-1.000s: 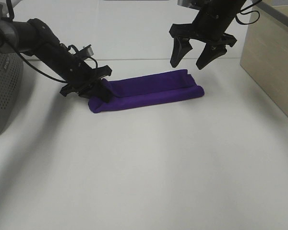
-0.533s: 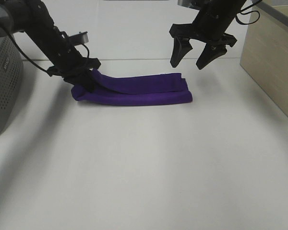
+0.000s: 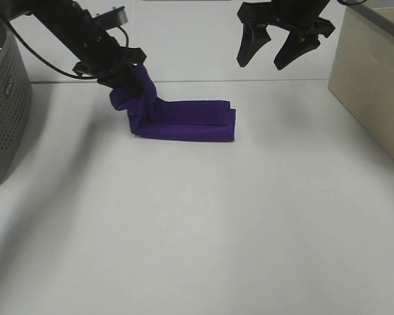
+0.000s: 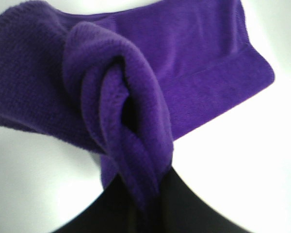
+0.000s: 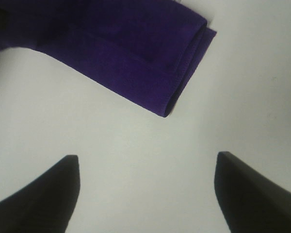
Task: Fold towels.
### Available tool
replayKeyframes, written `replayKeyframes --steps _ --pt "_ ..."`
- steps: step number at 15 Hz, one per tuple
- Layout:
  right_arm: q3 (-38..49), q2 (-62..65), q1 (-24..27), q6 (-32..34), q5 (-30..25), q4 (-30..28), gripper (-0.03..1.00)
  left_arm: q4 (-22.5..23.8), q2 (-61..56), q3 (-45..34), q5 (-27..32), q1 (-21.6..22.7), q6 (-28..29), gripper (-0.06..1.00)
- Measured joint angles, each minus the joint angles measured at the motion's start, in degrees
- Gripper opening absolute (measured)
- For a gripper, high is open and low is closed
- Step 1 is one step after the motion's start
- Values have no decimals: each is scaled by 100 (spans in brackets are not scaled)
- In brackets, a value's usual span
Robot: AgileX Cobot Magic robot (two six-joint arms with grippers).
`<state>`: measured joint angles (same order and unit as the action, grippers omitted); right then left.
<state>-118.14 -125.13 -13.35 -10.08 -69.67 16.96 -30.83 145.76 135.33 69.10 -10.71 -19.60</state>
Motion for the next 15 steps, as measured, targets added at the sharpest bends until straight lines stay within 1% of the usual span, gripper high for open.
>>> replayKeyframes --steps 2,3,5,6,7,8,9,10,13,15 --pt "0 223 0 0 0 0 76 -92 74 11 -92 -327 -29 3" --pt "0 355 0 0 -6 0 76 -258 201 17 -309 -567 0 3" --pt "0 372 0 0 -6 0 76 -327 269 17 -716 -642 309 3" --pt "0 372 0 0 -6 0 76 -367 275 17 -951 -676 418 6" --pt "0 372 0 0 -6 11 76 -567 275 17 -1140 -693 458 14" --pt "0 378 0 0 -6 46 76 -785 275 17 -1232 -756 453 27" --pt "0 378 0 0 -6 86 76 -1008 286 17 -1312 -842 395 37" --pt "0 378 0 0 -6 132 76 -1283 309 17 -1421 -951 327 44" --pt "0 435 0 0 -6 252 76 -1616 338 17 -1639 -1163 97 49" --pt "0 596 0 0 -6 269 76 -1610 321 23 -1673 -1129 69 49"
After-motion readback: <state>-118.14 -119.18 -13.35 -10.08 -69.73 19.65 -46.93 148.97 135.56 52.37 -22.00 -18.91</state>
